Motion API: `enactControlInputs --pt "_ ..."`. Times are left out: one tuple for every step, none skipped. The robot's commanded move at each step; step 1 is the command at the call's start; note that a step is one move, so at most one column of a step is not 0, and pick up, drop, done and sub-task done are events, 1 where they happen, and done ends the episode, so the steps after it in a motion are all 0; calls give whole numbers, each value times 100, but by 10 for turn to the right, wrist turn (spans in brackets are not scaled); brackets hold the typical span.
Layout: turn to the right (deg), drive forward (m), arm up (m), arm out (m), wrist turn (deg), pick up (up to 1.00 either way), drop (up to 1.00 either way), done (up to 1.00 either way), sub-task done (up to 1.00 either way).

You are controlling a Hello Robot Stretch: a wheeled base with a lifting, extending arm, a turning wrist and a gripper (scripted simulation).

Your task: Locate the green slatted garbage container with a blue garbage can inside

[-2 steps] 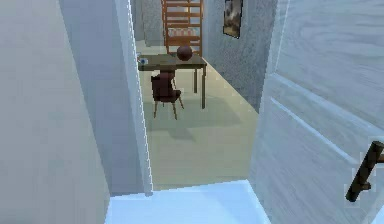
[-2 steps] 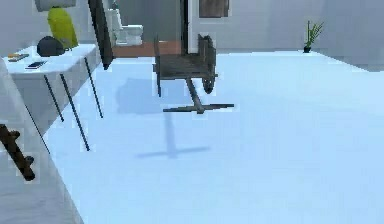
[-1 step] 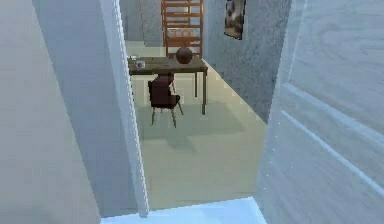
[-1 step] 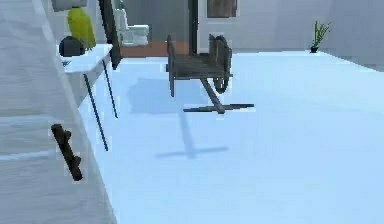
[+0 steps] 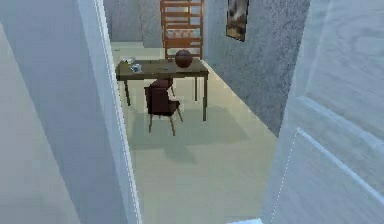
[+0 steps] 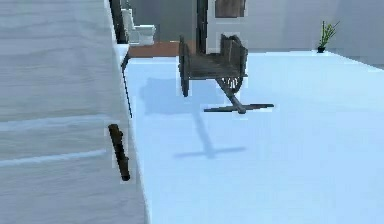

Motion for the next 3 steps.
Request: enactControlInputs --pt "120 0 0 0 0 0 0 0 0" --pt "0 80 0 0 0 0 0 0 0" --pt "-180 0 0 0 0 0 0 0 0"
